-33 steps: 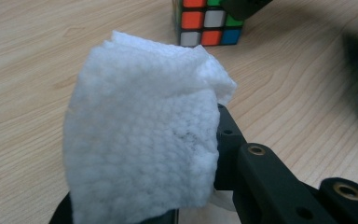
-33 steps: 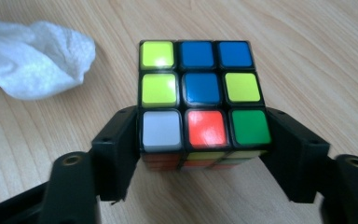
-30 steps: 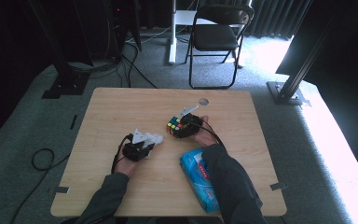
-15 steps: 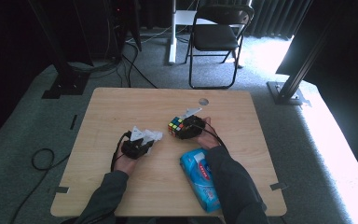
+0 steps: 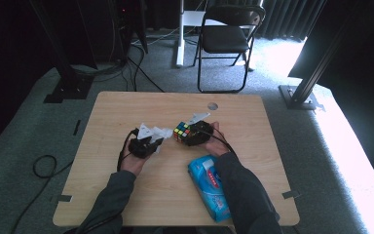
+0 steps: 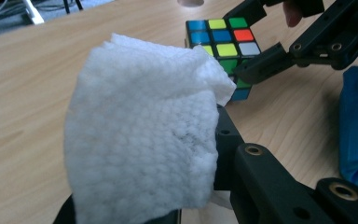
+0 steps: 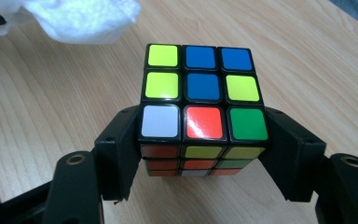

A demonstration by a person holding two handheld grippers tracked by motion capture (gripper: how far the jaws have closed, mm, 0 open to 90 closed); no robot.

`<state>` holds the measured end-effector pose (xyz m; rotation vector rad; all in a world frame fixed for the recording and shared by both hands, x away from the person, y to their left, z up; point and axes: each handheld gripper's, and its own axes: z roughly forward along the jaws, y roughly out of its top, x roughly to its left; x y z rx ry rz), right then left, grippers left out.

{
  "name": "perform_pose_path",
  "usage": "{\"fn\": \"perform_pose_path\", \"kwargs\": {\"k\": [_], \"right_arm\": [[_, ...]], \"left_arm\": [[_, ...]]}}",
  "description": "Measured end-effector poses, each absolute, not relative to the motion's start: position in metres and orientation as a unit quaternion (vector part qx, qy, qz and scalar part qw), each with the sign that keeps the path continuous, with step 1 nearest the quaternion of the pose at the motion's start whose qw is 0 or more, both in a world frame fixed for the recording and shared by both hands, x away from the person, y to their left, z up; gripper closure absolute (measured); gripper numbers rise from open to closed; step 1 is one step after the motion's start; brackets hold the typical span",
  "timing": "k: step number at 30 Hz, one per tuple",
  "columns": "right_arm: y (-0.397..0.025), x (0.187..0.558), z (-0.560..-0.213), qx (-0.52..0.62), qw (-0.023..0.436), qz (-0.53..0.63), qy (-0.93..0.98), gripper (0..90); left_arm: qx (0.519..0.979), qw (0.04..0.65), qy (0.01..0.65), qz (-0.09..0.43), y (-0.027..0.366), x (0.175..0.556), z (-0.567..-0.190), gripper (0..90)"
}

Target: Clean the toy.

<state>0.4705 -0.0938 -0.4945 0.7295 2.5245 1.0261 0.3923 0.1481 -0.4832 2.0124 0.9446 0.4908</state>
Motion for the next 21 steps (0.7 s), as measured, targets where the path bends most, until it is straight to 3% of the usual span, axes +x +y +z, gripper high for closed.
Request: {"fn": "perform_pose_path", "kwargs": {"k": [21], "right_arm": [[-0.077,0.459,-0.479,0.207,0.171,0.372,0.888,34.2]], "left_arm": [[0.805,0.422,0.364,0.203,0.126,0.415,-0.46,85.8]]}}
